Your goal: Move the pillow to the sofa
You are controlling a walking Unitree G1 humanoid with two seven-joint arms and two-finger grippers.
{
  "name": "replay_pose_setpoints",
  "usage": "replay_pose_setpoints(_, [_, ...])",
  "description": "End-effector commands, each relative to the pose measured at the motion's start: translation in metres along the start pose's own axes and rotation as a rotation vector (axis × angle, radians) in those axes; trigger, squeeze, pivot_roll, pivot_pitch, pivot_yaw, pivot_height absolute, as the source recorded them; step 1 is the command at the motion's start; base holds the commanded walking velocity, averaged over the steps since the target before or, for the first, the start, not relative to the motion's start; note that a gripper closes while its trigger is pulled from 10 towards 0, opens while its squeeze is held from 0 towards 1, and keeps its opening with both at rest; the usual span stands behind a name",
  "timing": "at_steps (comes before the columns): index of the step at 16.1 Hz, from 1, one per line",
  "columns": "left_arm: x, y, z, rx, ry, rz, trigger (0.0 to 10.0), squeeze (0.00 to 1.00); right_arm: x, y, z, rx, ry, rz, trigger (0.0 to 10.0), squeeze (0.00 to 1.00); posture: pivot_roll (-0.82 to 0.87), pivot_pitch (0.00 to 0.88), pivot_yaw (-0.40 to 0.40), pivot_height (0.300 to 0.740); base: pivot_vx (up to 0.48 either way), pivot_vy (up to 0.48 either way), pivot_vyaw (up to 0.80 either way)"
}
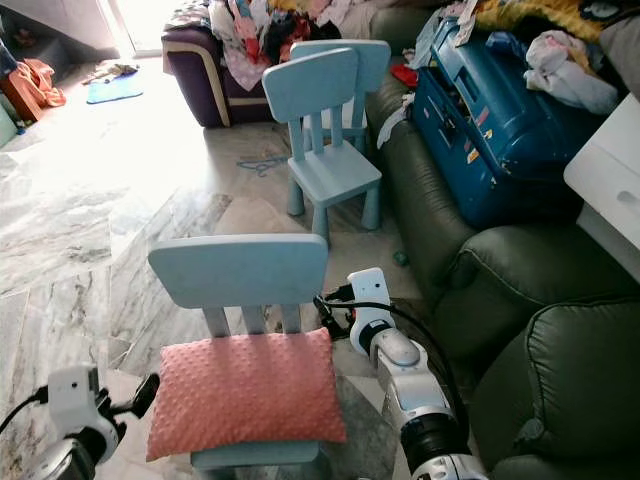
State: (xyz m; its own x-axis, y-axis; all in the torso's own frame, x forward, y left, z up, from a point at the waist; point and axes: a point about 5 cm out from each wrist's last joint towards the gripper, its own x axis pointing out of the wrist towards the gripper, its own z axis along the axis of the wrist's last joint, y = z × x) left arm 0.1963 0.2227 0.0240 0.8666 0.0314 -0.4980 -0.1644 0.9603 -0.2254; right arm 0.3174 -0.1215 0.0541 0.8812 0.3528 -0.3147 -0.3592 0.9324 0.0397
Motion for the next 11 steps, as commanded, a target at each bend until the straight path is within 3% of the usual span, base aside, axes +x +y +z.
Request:
replay_pose_setpoints(1, [-0.003, -0.001, 0.002, -0.008, 0.001, -0.004, 10.0, 0.00, -0.002, 0.003, -0.002, 0.002, 0.009, 0.010, 10.0, 0.00, -0.11, 0.156, 0.046, 0.740, 0.000, 0.000, 0.00])
replay_pose_setpoints(2, [-0.003, -0.005, 0.004, -0.014, 0.003, -0.019, 10.0, 0.00, -0.002, 0.002, -0.002, 0.003, 0.012, 0.010, 10.0, 0.00, -0.11, 0.159, 0.045, 0.740, 0.000, 0.000, 0.00])
replay_pose_setpoints(11, [-0.008, -0.011, 0.002, -0.001, 0.036, -0.050, 10.0, 0.00, -0.003, 0.002, -0.002, 0.005, 0.021, 0.001, 10.0, 0.00, -0.10, 0.171, 0.054, 0.740, 0.000, 0.443, 0.00])
